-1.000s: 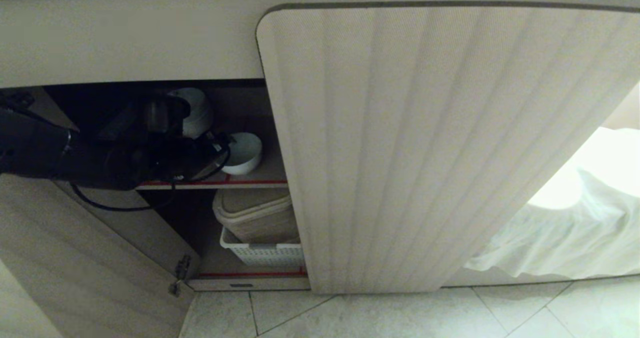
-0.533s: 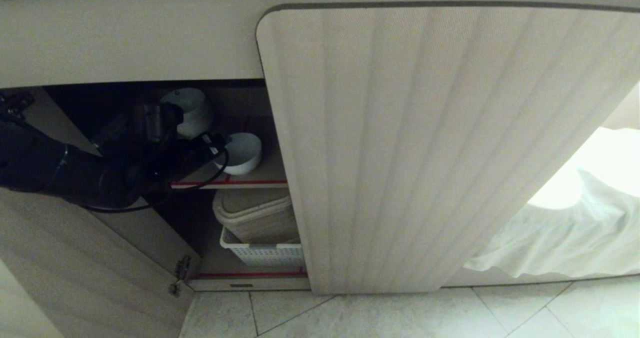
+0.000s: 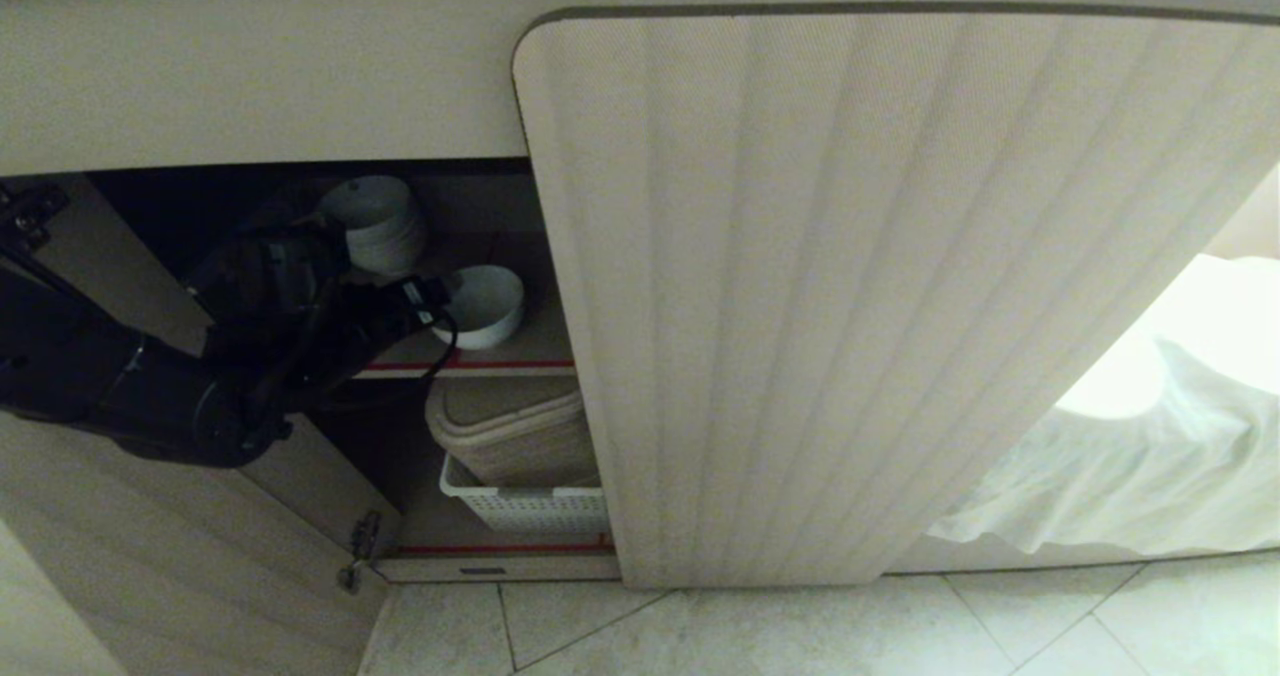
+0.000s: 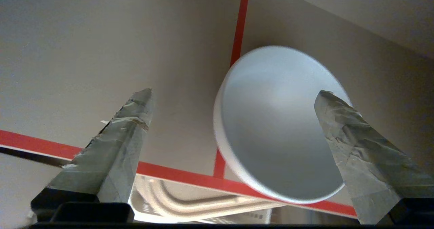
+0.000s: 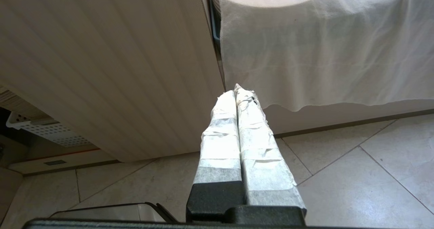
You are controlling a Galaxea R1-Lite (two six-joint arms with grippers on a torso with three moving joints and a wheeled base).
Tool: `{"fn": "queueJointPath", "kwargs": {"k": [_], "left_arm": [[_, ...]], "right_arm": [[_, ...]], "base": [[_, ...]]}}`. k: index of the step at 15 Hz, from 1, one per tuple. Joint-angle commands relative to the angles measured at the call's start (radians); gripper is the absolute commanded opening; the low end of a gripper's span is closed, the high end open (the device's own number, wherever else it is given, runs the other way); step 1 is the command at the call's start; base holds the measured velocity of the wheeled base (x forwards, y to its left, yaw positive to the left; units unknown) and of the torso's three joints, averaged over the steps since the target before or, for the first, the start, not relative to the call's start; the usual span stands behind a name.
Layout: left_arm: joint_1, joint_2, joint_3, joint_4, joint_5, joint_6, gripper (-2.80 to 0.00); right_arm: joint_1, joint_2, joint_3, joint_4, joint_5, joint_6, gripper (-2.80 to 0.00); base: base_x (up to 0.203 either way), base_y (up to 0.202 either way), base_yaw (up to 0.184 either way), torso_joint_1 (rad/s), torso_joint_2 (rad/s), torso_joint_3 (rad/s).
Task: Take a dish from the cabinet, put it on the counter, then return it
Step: Close the cabinet door
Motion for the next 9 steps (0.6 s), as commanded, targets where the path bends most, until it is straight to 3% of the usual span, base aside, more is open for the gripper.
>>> {"fn": "queueJointPath", "kwargs": {"k": [1,6,7,9], "left_arm": [[-0.001,-0.002,0.038,-0.045,0.001,0.005,0.0],[-0.001,-0.023,0.077,-0.07,0.0,0.056,0.0],[-0.002,-0.023,0.079,-0.095,0.001,0.061,-2.8],[-0.003,-0.026,0.092,-0.107,0.001,0.064,-2.8]], "right_arm": [[0.0,0.001,0.0,0.0,0.0,0.001,-2.8],[0.0,0.001,0.0,0.0,0.0,0.001,-2.8],[0.0,0.001,0.0,0.0,0.0,0.001,-2.8],[0.0,0.001,0.0,0.0,0.0,0.001,-2.8]], "base": [[0.0,0.0,0.0,0.0,0.0,0.0],[0.0,0.0,0.0,0.0,0.0,0.0],[0.0,0.0,0.0,0.0,0.0,0.0],[0.0,0.0,0.0,0.0,0.0,0.0]]}}
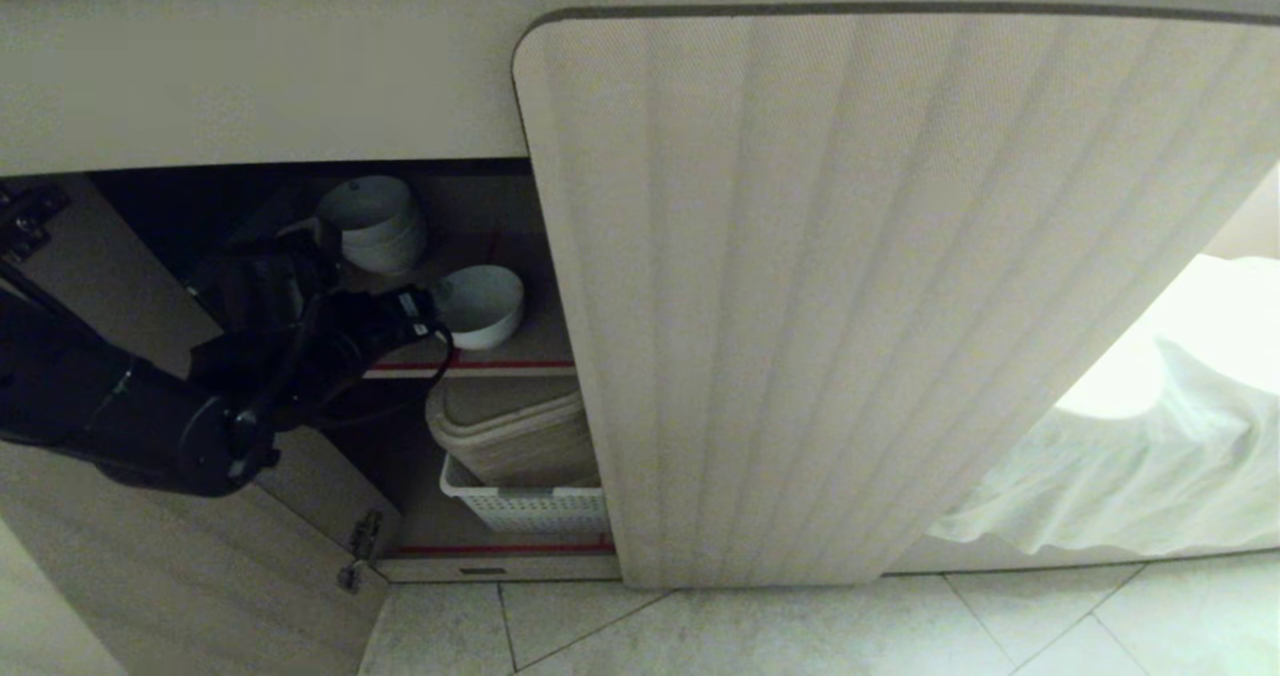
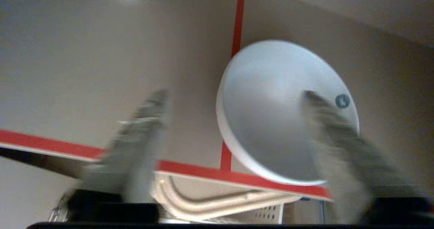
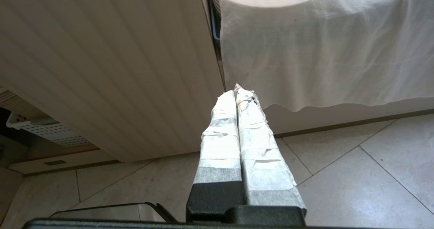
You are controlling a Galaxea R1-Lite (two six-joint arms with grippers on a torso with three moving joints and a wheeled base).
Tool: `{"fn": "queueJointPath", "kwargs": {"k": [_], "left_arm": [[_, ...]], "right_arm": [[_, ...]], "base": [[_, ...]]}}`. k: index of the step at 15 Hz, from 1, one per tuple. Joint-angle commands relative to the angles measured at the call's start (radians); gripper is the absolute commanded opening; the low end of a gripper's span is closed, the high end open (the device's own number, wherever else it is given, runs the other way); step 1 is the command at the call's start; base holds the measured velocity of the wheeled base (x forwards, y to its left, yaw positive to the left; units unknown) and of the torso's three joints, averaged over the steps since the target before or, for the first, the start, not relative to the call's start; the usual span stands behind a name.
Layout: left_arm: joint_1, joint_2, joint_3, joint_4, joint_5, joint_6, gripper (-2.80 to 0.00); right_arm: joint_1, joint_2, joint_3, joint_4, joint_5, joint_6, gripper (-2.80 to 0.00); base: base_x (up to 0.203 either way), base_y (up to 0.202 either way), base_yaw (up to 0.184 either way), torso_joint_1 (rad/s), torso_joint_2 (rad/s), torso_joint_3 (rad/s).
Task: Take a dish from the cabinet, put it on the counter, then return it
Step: Close the cabinet door
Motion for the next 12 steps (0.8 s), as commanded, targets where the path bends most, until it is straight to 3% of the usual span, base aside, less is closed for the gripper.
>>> {"fn": "queueJointPath", "kwargs": {"k": [1,12], "left_arm": [[-0.001,-0.008,0.009,-0.008,0.001,0.0,-2.8],[-0.001,-0.058,0.065,-0.01,-0.002,0.012,-2.8]], "right_arm": [[0.0,0.001,0.0,0.0,0.0,0.001,-2.8],[0.0,0.001,0.0,0.0,0.0,0.001,-2.8]], "base": [[0.0,0.0,0.0,0.0,0.0,0.0],[0.0,0.0,0.0,0.0,0.0,0.0]]}}
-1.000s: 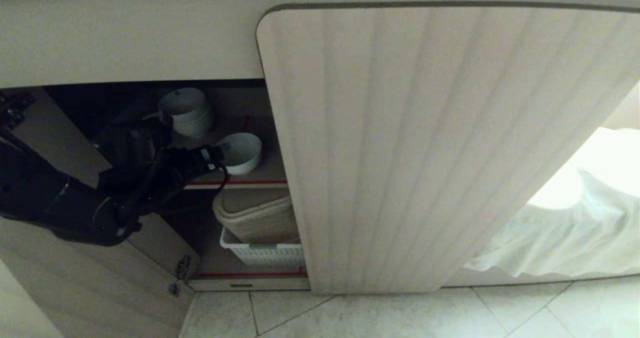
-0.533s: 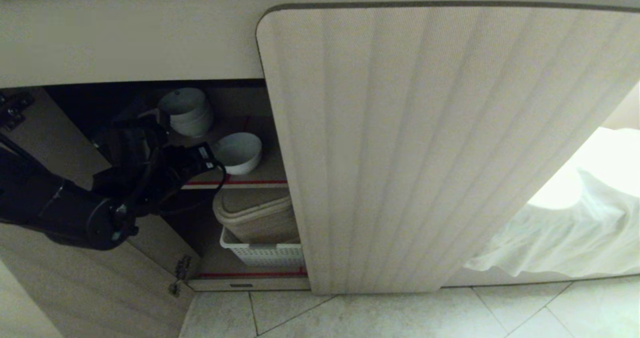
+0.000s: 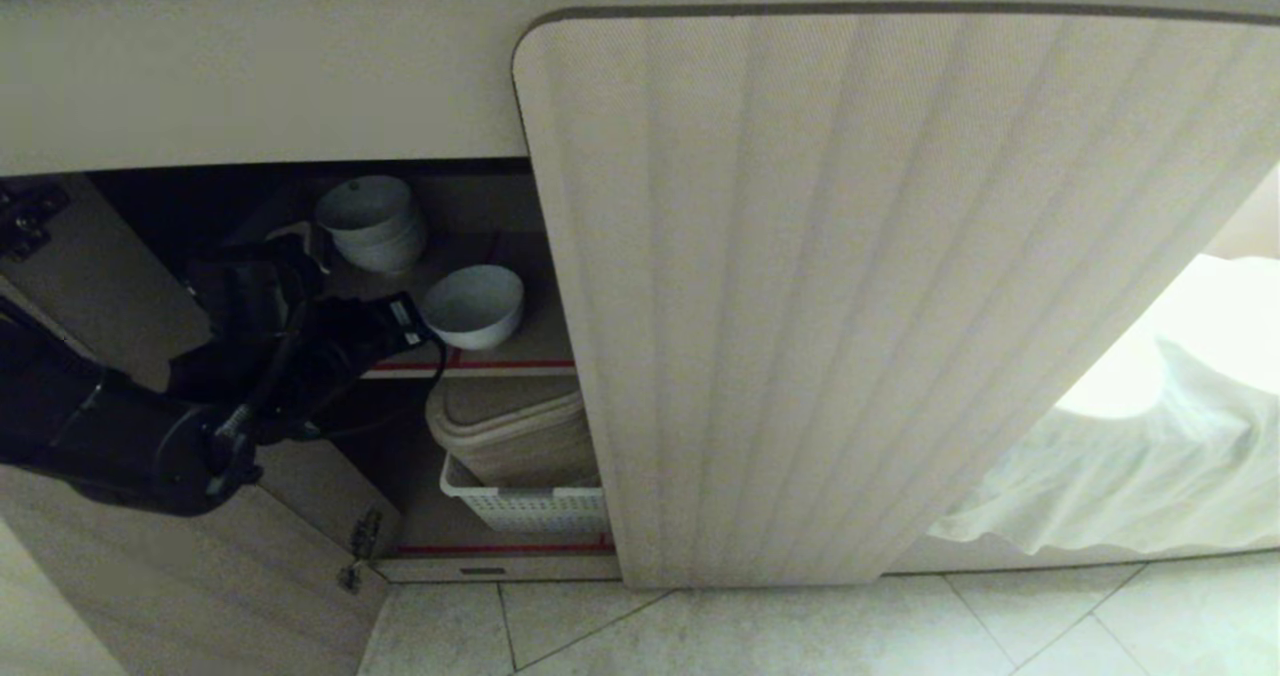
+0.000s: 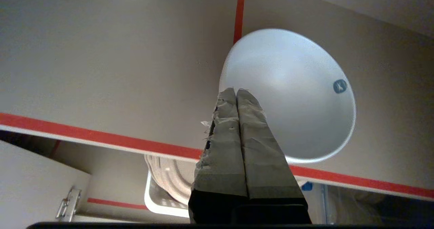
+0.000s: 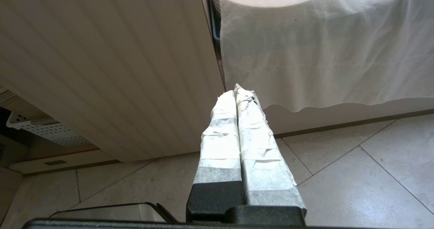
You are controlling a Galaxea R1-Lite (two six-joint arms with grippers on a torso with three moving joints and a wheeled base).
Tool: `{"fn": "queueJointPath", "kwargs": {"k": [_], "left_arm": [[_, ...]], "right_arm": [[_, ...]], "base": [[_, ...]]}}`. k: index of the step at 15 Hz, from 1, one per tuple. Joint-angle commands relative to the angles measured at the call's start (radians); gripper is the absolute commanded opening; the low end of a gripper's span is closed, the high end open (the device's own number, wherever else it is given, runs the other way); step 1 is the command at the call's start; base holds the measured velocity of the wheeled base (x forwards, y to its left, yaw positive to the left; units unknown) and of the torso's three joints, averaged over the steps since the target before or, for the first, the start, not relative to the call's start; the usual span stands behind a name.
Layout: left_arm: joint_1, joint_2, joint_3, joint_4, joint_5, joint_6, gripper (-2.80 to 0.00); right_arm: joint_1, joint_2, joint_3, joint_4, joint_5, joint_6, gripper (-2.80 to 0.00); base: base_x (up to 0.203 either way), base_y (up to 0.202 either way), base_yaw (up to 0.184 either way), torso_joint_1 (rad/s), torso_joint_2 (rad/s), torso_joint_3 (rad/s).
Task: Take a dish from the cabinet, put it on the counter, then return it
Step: Close the cabinet door
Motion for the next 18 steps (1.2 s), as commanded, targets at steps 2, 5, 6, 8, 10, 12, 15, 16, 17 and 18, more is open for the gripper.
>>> {"fn": "queueJointPath", "kwargs": {"k": [2,5,6,8,10,12,15,16,17,18], "left_arm": [[0.0,-0.035,0.035,-0.005,0.0,-0.002,-2.8],[0.001,-0.07,0.08,-0.006,-0.001,-0.002,-2.8],[0.001,-0.081,0.094,-0.006,0.001,-0.002,-2.8],[0.001,-0.098,0.132,-0.031,0.001,-0.001,-2.8],[0.001,-0.104,0.176,-0.089,0.001,0.0,-2.8],[0.0,-0.104,0.235,-0.162,0.001,0.034,-2.8],[0.006,-0.105,0.288,-0.255,0.004,0.051,-2.8],[0.008,-0.115,0.294,-0.256,0.004,0.052,-2.8],[0.01,-0.126,0.3,-0.256,0.004,0.053,-2.8],[0.012,-0.131,0.309,-0.256,0.004,0.053,-2.8]], "right_arm": [[0.0,0.001,0.0,0.0,0.0,0.001,-2.8],[0.0,0.001,0.0,0.0,0.0,0.001,-2.8],[0.0,0.001,0.0,0.0,0.0,0.001,-2.8],[0.0,0.001,0.0,0.0,0.0,0.001,-2.8],[0.0,0.001,0.0,0.0,0.0,0.001,-2.8],[0.0,0.001,0.0,0.0,0.0,0.001,-2.8],[0.0,0.001,0.0,0.0,0.0,0.001,-2.8],[0.0,0.001,0.0,0.0,0.0,0.001,-2.8],[0.0,0.001,0.0,0.0,0.0,0.001,-2.8],[0.0,0.001,0.0,0.0,0.0,0.001,-2.8]], "base": [[0.0,0.0,0.0,0.0,0.0,0.0],[0.0,0.0,0.0,0.0,0.0,0.0],[0.0,0.0,0.0,0.0,0.0,0.0],[0.0,0.0,0.0,0.0,0.0,0.0],[0.0,0.0,0.0,0.0,0.0,0.0],[0.0,0.0,0.0,0.0,0.0,0.0],[0.0,0.0,0.0,0.0,0.0,0.0],[0.0,0.0,0.0,0.0,0.0,0.0],[0.0,0.0,0.0,0.0,0.0,0.0],[0.0,0.0,0.0,0.0,0.0,0.0]]}}
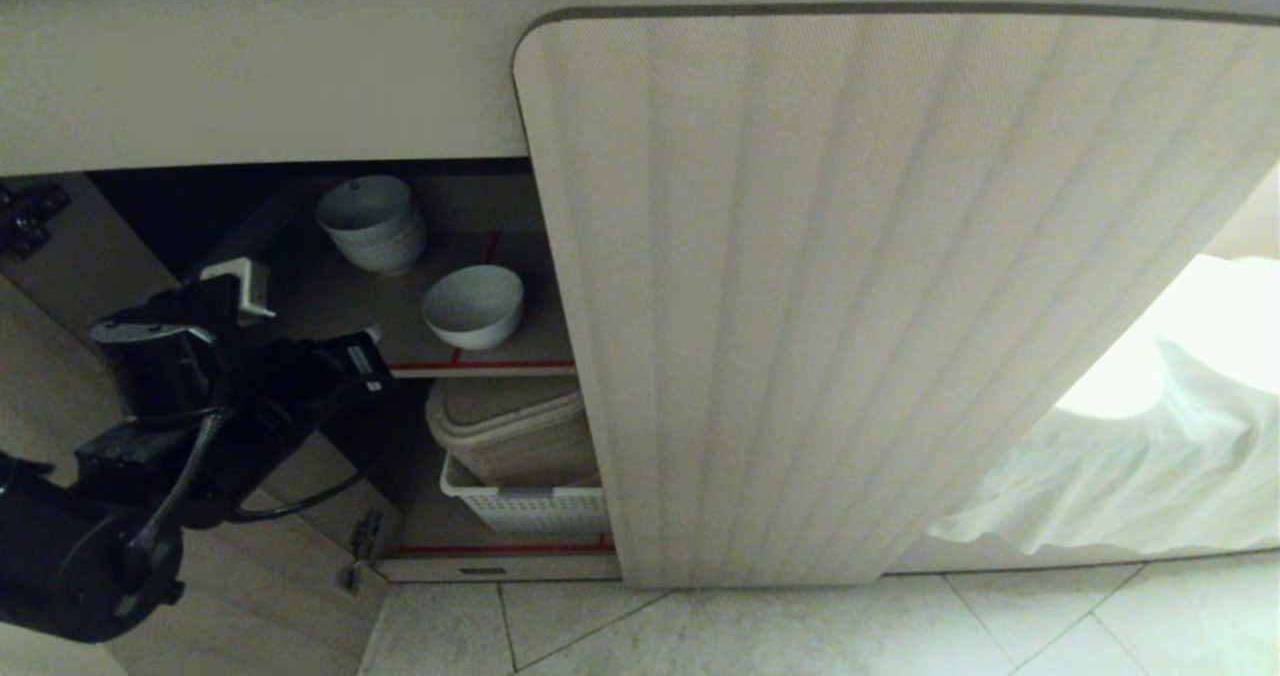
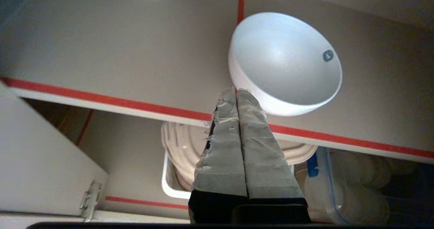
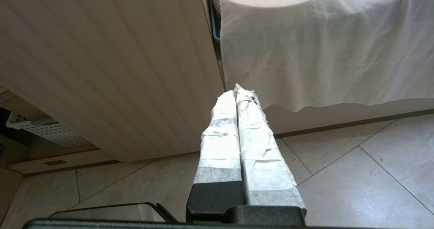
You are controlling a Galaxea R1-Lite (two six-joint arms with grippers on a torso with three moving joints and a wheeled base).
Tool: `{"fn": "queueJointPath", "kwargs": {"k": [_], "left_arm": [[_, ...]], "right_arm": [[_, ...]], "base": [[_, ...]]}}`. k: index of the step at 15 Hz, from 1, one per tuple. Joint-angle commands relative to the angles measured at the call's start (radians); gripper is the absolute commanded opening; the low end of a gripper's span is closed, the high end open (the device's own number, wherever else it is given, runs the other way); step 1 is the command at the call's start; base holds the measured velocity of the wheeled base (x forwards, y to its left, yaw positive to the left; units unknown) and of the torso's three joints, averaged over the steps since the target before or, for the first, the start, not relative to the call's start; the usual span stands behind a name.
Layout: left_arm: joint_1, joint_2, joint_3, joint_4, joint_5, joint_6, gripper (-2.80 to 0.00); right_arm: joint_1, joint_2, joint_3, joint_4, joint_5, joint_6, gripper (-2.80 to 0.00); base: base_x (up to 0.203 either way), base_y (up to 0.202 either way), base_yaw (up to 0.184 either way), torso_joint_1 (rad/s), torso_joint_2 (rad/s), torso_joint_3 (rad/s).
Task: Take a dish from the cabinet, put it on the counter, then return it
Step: Close the cabinet door
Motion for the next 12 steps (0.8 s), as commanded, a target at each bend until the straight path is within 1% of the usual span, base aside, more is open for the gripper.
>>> {"fn": "queueJointPath", "kwargs": {"k": [1,5,8,12], "left_arm": [[0.009,-0.022,0.018,-0.007,0.001,-0.003,-2.8],[0.016,-0.055,0.061,-0.009,0.004,-0.001,-2.8],[0.016,-0.098,0.095,-0.01,0.027,-0.001,-2.8],[0.011,-0.168,0.142,-0.008,0.032,-0.001,-2.8]], "right_arm": [[0.0,0.001,0.0,0.0,0.0,0.001,-2.8],[0.0,0.001,0.0,0.0,0.0,0.001,-2.8],[0.0,0.001,0.0,0.0,0.0,0.001,-2.8],[0.0,0.001,0.0,0.0,0.0,0.001,-2.8]], "base": [[0.0,0.0,0.0,0.0,0.0,0.0],[0.0,0.0,0.0,0.0,0.0,0.0],[0.0,0.0,0.0,0.0,0.0,0.0],[0.0,0.0,0.0,0.0,0.0,0.0]]}}
